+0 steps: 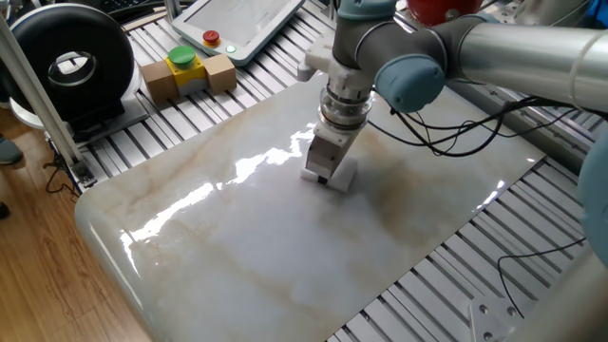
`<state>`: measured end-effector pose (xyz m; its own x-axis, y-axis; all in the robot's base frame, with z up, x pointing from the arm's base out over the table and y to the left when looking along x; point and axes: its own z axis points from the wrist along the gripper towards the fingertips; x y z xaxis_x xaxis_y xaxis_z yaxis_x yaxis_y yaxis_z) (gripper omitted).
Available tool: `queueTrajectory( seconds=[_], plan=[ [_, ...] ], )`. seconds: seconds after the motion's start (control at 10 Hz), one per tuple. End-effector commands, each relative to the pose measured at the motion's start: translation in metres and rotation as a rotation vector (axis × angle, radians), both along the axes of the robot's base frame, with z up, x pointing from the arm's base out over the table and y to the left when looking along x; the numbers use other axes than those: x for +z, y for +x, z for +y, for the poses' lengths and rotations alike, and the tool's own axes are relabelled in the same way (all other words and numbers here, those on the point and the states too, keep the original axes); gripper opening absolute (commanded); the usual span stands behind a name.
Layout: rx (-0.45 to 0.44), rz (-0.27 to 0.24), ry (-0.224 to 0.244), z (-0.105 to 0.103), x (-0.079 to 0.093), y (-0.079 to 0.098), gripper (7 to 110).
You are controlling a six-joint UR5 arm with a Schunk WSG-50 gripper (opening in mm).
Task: Clean the tabletop with a sponge
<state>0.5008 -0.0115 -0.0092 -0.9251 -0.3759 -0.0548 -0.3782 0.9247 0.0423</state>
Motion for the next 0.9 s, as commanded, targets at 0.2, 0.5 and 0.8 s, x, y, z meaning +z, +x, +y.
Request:
queueTrajectory(
  seconds=[0.2, 0.5, 0.8],
  plan=[
    [0.048, 0.008, 0.009, -0.030, 0.010, 0.000, 7],
    [0.089, 0.005, 0.012, -0.053, 0.005, 0.006, 7],
    [0.111, -0.005, 0.016, -0.066, -0.005, 0.014, 7]
  ],
)
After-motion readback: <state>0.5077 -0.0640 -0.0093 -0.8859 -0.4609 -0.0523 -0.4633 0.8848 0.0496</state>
